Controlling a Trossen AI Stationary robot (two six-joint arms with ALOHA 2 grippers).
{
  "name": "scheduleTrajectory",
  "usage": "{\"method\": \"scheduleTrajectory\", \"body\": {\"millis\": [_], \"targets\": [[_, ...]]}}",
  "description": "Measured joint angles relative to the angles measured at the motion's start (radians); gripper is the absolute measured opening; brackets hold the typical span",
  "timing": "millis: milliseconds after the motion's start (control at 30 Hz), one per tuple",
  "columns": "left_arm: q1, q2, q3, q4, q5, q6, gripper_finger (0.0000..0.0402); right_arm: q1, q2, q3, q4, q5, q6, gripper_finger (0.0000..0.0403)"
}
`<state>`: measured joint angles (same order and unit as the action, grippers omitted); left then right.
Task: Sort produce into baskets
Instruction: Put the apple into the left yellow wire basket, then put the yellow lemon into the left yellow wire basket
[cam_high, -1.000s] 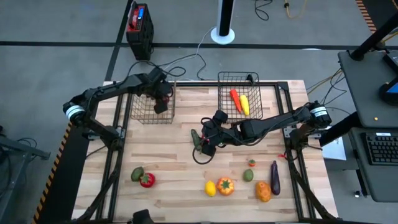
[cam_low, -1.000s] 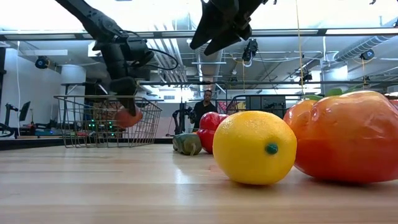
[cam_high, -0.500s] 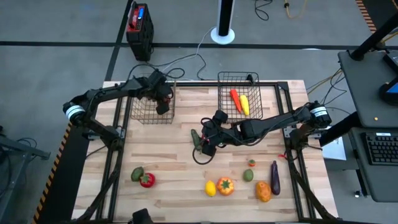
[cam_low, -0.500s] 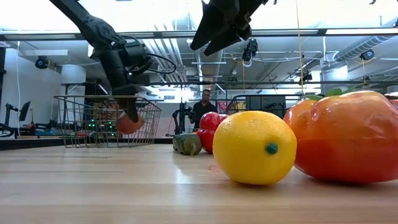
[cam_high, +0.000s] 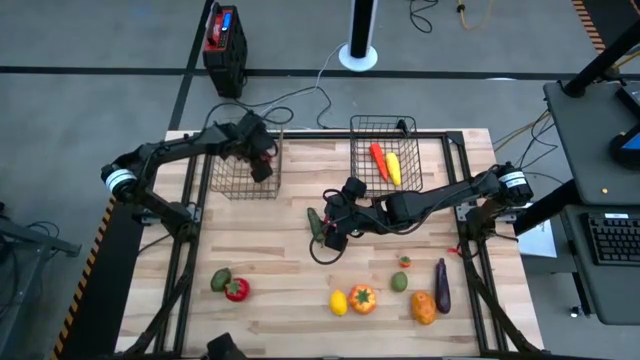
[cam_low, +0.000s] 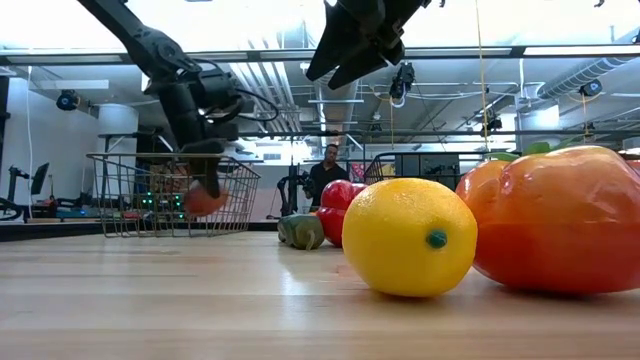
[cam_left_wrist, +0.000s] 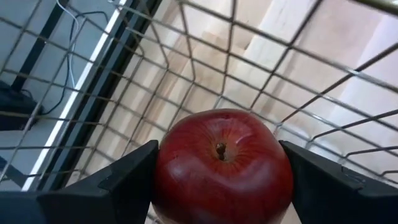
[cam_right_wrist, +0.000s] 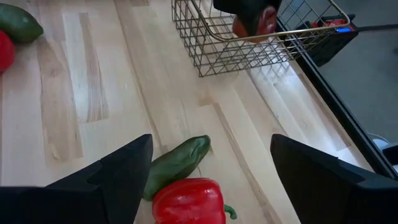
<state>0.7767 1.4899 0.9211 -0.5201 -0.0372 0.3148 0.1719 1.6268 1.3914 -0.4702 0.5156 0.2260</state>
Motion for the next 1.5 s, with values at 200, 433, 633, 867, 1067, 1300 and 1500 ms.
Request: {"method": "scheduleTrajectory", "body": {"millis": [200,433,633,867,1067,1300,1500], "targets": [[0.028,0.031,0.000,-0.001,0.001,0.015,0.0288,0.000,0.000,0.000,0.000,0.000,0.000,0.0315],[0.032,0.099,0.000,0.002,0.001,0.013,0.0288,0.000,0.000,0.000,0.001,0.000,0.001,0.0315],[0.032,0.127,0.004,0.013,0.001,0.013,0.0288,0.000,0.000,0.000,0.001,0.000,0.001,0.0315],[0.032,0.126,0.003,0.015,-0.001,0.013,0.0297,0.000,0.000,0.000,0.001,0.000,-0.001,0.0315],[0.032,0.133,-0.005,0.004,-0.007,0.005,0.0328,0.000,0.000,0.000,0.001,0.000,0.000,0.0315],[0.032,0.119,-0.003,0.005,-0.006,0.010,0.0337,0.000,0.000,0.000,0.001,0.000,0.001,0.0315],[0.030,0.045,0.012,-0.021,-0.006,0.008,0.0338,0.000,0.000,0.000,0.001,0.000,0.002,0.0315]]}}
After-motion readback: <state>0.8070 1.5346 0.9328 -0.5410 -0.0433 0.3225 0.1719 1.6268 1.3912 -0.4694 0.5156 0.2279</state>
